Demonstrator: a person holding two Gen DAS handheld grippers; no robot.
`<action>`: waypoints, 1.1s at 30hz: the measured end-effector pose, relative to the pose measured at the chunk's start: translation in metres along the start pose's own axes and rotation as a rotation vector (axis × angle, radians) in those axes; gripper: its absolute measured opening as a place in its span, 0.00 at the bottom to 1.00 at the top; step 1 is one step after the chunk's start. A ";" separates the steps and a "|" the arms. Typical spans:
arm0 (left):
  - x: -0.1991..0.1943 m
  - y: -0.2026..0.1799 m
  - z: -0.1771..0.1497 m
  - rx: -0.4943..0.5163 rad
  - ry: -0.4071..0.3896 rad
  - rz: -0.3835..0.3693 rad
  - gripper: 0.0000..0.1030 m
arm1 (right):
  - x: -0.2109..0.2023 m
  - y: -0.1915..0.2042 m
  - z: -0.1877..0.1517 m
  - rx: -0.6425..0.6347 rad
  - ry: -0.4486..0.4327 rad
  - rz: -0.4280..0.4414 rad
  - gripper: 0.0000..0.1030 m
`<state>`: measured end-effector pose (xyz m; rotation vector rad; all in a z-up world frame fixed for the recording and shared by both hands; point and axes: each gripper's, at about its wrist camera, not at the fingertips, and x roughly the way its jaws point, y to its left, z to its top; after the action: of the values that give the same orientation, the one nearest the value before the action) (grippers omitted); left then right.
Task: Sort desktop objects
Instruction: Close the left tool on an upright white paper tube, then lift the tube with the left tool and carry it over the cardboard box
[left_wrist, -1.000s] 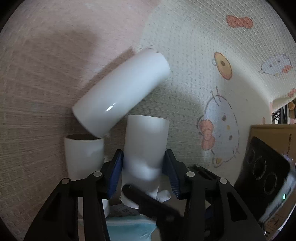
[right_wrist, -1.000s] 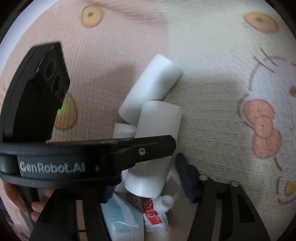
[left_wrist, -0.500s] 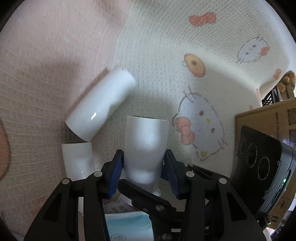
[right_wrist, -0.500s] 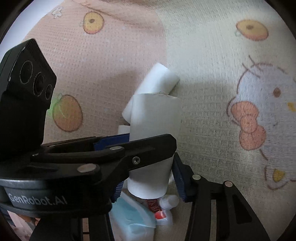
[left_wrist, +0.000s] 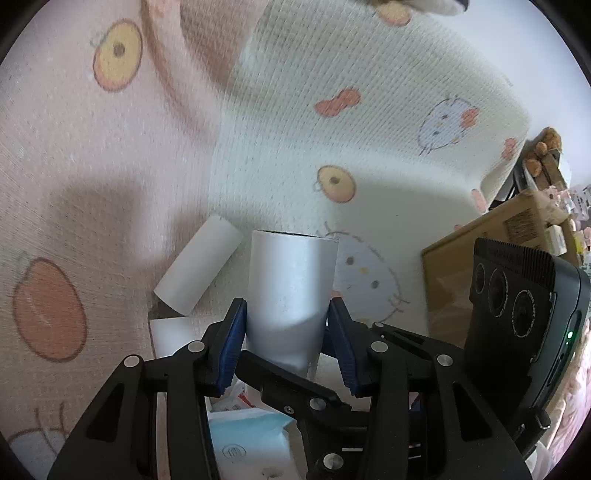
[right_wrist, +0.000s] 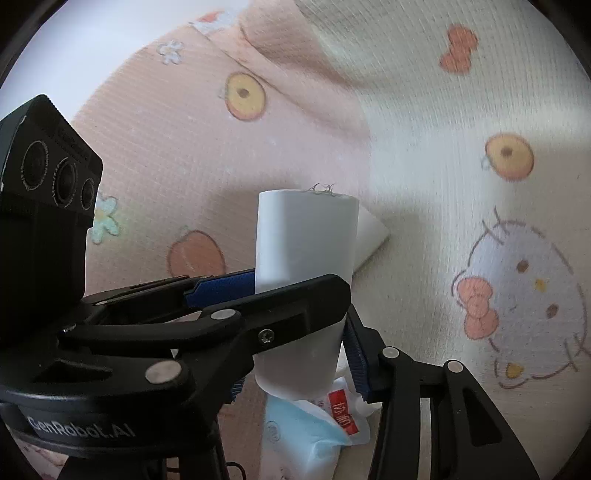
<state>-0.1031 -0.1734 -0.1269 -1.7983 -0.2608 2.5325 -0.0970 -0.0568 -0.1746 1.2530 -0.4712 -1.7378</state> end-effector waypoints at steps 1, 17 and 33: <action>-0.006 -0.002 0.000 0.006 -0.009 -0.004 0.48 | -0.009 0.007 -0.009 -0.012 -0.008 -0.005 0.42; -0.094 -0.048 0.002 0.061 -0.125 0.004 0.47 | -0.029 0.066 0.019 -0.154 -0.020 -0.042 0.42; -0.120 -0.147 0.022 0.192 -0.137 -0.107 0.47 | -0.122 0.078 0.033 -0.287 -0.048 -0.234 0.42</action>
<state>-0.0950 -0.0448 0.0145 -1.5057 -0.1081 2.5124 -0.0829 -0.0007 -0.0374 1.0953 -0.0970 -1.9547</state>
